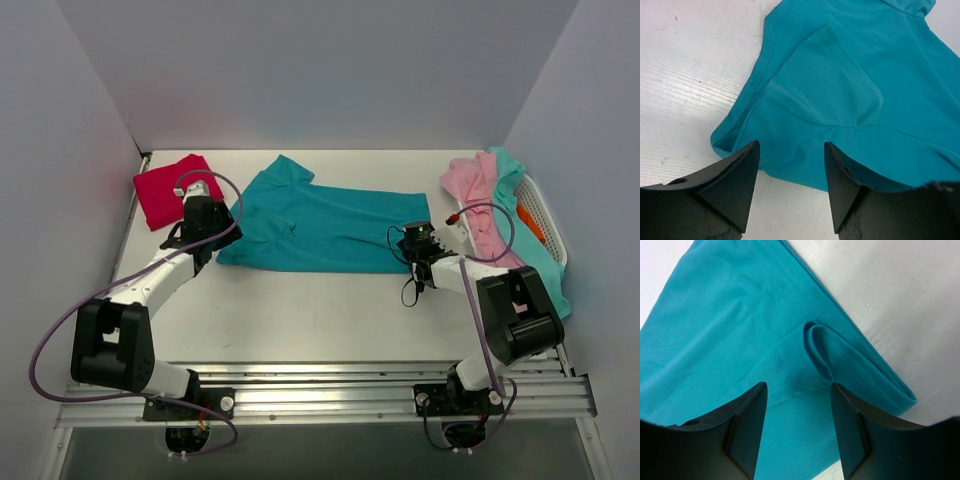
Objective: Fold and stack the t-shirts
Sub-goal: Fold the flattened tshirt in 1/3 of the way
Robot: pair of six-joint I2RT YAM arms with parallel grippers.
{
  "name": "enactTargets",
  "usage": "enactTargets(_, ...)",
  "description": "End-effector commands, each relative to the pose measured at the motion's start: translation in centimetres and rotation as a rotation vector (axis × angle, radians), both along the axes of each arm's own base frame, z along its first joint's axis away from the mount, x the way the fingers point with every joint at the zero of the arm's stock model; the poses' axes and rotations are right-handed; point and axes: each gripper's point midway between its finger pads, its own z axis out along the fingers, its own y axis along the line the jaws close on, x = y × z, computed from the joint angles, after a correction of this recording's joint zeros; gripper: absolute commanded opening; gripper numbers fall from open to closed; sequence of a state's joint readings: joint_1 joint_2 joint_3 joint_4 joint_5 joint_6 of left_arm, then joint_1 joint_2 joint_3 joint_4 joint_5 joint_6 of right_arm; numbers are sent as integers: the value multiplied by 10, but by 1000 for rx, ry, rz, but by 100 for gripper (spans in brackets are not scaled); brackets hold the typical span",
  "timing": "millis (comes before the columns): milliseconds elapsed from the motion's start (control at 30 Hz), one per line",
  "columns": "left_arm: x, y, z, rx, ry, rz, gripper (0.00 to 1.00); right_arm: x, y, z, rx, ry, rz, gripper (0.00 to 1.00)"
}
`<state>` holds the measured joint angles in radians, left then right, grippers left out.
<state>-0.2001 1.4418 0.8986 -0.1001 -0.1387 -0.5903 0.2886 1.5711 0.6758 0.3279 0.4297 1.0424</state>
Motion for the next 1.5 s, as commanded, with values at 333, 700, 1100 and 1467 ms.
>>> enactTargets(333,8,2,3,9,-40,7,62,-1,-8,-24,-37,39,-21,32)
enactTargets(700,8,2,4,11,-43,7,62,-1,-8,-25,-35,42,-20,17)
enactTargets(1100,8,1,5,10,-51,5,62,8,-14,-8,-57,29,-40,30)
enactTargets(1467,8,-1,4,4,-50,-4,61,15,-19,-17,-62,40,-50,28)
